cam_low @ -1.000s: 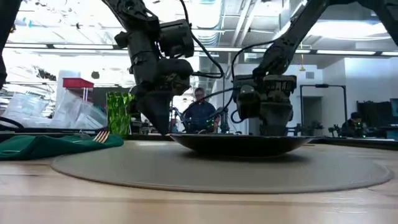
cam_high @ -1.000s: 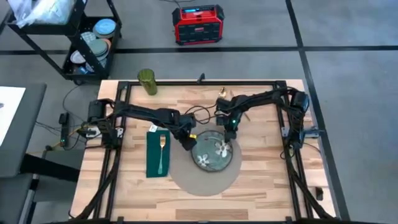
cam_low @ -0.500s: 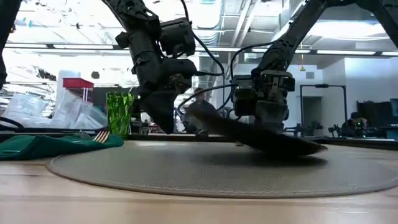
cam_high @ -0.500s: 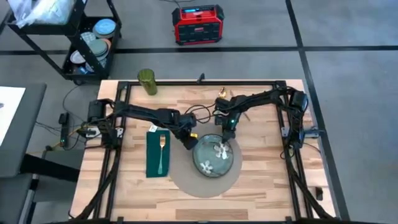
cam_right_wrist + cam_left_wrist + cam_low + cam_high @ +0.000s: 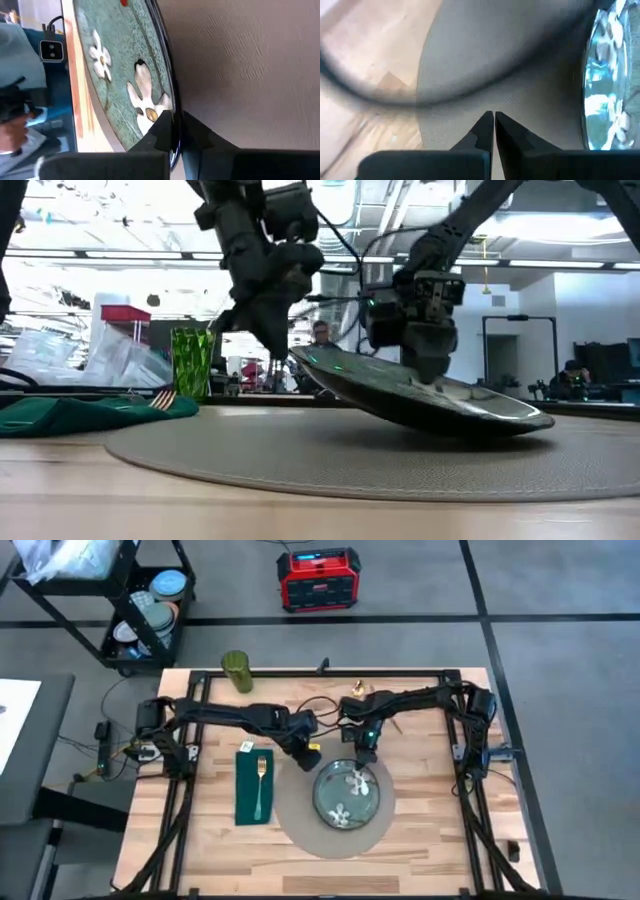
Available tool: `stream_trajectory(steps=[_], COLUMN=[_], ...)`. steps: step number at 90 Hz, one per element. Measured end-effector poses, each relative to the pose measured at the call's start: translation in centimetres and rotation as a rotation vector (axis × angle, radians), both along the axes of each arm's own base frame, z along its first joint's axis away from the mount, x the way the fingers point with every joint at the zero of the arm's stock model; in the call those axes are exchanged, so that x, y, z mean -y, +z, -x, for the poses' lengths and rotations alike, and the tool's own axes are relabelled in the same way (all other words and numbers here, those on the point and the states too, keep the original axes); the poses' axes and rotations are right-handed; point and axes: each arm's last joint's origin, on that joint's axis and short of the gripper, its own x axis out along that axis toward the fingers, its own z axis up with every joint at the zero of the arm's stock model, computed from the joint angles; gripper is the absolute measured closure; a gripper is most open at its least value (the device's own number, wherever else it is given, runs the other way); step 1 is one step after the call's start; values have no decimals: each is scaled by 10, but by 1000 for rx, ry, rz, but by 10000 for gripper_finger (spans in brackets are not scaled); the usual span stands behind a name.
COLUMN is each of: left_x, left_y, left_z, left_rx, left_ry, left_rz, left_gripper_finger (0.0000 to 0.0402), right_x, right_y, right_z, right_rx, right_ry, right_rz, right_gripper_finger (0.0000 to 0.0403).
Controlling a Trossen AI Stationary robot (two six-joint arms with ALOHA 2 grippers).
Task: Set table place
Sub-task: Adjust the green plate on the gray table mat
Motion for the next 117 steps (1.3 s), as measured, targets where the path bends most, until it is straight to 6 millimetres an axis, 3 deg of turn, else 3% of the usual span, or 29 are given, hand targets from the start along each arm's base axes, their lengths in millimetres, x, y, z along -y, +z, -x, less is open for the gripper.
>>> stream_trajectory(steps=[22, 46, 71, 84, 99, 117], left_x=[0, 3, 2, 4, 6, 9], left_y=[4, 7, 60, 75, 77, 77], left_z=[1, 11, 44, 60, 66, 68], left_rx=[-21, -97, -203, -213, -232, -263], left_ry=[-3, -16, 13, 57, 81, 74], left_rz=[-3, -26, -191, -177, -174, -216], left_gripper_finger=[402, 402, 402, 402, 402, 402], right_x=[-7, -7, -12, -12, -6, -9], right_y=[28, 31, 36, 46, 33, 24], right_z=[-26, -27, -32, -53, -84, -98], right_rx=[82, 73, 96, 109, 13, -22], right_ry=[29, 21, 35, 64, 128, 180], right_rz=[45, 38, 41, 104, 79, 51], right_gripper_finger=[403, 403, 403, 403, 403, 403])
